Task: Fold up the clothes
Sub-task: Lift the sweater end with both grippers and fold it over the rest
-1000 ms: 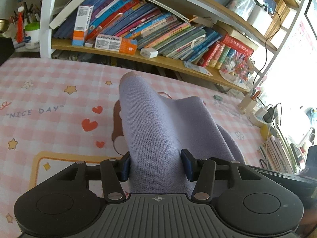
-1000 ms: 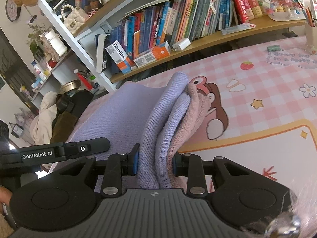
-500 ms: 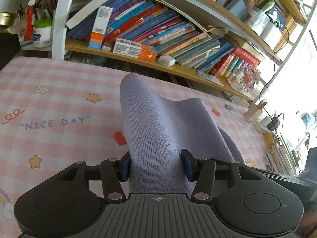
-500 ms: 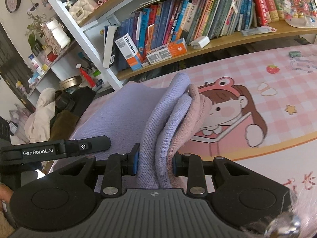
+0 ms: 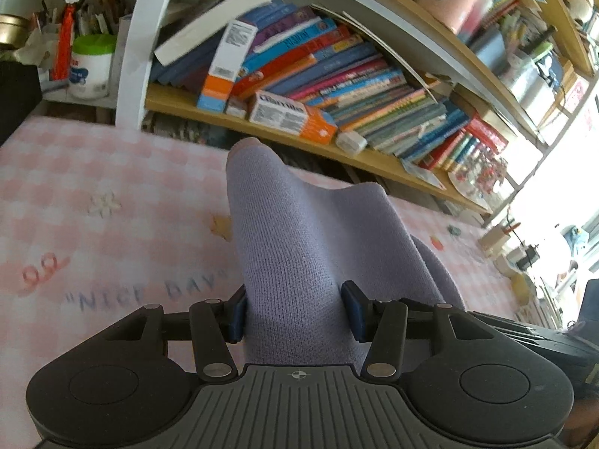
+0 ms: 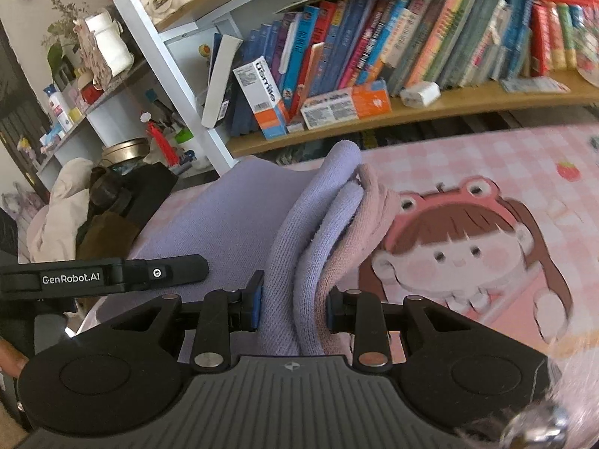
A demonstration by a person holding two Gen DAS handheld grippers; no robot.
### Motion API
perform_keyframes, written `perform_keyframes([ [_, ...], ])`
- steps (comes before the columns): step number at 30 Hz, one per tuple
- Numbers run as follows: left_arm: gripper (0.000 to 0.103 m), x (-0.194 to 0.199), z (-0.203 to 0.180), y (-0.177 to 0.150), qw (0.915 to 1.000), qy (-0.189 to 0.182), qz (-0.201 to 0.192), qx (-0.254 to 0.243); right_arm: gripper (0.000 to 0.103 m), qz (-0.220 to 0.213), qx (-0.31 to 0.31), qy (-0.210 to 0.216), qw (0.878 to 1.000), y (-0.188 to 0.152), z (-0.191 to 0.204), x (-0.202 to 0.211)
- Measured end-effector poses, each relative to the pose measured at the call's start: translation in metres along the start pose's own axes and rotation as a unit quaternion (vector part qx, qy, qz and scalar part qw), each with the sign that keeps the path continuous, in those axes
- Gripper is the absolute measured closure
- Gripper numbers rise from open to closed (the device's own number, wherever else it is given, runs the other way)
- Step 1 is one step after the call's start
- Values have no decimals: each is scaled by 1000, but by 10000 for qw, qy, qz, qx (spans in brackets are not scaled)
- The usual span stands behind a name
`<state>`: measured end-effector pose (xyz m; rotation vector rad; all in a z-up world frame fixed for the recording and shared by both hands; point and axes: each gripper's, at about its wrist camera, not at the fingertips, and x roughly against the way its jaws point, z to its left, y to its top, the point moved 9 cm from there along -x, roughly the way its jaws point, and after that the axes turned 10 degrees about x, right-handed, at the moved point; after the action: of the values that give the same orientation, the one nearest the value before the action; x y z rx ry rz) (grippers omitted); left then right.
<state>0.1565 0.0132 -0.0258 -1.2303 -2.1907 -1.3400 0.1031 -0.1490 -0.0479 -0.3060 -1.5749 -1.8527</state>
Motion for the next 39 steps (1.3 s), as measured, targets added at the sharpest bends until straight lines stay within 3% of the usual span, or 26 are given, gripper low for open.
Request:
perform_keyframes([
  [8, 54, -27, 28, 54, 9996, 10, -288, 78, 76, -178, 223, 19, 9996, 46, 1, -57],
  [15, 54, -44, 53, 78, 9979, 63, -549, 346, 76, -223, 370, 20, 9991, 69, 1, -97],
  [27, 55, -66, 73, 79, 9978, 112, -486, 430, 76, -106, 207, -72, 9997, 58, -8, -128],
  [35, 53, -85, 94, 67, 9971, 280, -98, 705, 74, 163, -82, -172, 9997, 44, -24, -144],
  [37, 50, -86, 98, 66, 9967, 267, -44, 767, 71, 197, -104, -189, 9996, 42, -26, -146],
  [39, 49, -85, 101, 65, 9969, 250, -16, 741, 58, 272, -130, -244, 9992, 39, -27, -146],
])
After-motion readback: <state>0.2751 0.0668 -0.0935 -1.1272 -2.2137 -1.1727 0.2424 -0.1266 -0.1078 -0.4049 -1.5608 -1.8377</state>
